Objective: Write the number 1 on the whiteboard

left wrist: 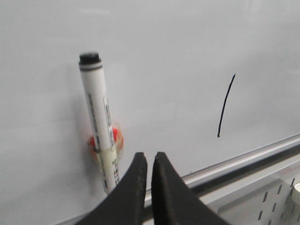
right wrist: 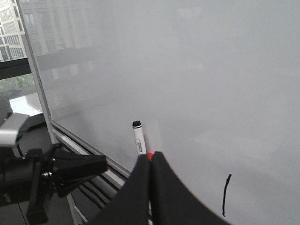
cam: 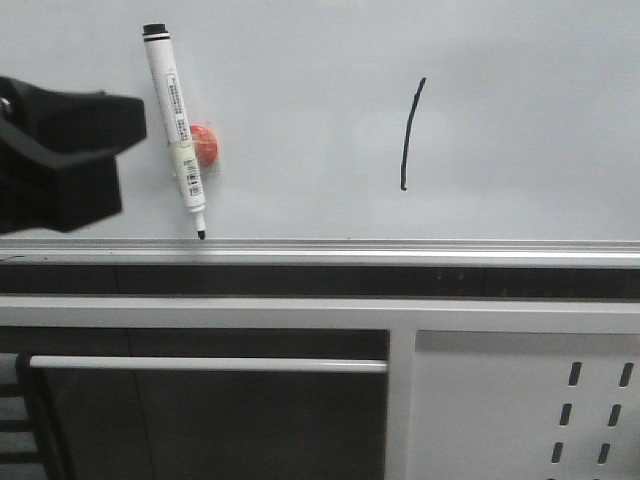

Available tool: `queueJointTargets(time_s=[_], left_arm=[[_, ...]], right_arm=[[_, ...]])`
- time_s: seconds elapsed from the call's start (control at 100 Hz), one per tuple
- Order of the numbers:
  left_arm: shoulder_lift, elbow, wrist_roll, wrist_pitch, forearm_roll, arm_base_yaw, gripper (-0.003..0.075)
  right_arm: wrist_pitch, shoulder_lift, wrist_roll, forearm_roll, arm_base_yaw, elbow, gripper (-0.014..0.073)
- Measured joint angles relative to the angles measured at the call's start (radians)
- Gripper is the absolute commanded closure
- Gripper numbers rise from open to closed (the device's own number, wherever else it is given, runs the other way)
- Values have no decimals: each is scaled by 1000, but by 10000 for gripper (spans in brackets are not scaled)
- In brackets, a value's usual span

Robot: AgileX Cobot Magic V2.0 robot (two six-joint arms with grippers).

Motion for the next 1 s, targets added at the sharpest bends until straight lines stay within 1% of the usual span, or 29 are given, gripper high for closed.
queueJointTargets(time_s=[0.13,0.21,0.27,0.32,0.39,0.51,0.57,0.65,0.71,0.83,1.0], left_arm=[[-161,19,149,0,-63,-50,738],[-271,26,242,0,-129,-81,738],[-367,26,327,24,-172,-104,738],[-444,27,398,62,-202,-121,738],[-553,31,496,151,-220,-143,738],[-715,31,578,281,-294,-162,738],[-776,32,657,343,-356,-162,738],[-844,34,771,385,-446,-162,738],[-873,34,843,394,-481,-162,738],[-901,34,896,405,-506,-162,738],[-903,34,877,446,-527,-162,738]], right_arm=[[0,0,0,-39,0,0,669],[0,0,0,-59,0,0,669],[0,0,0,-83,0,0,669],[1,0,0,-106,0,0,669],[3,0,0,-122,0,0,669],[4,0,0,-132,0,0,669],[5,0,0,-134,0,0,669],[5,0,0,-134,0,0,669],[5,0,0,-134,0,0,669],[5,0,0,-134,0,0,669],[8,0,0,-134,0,0,669]])
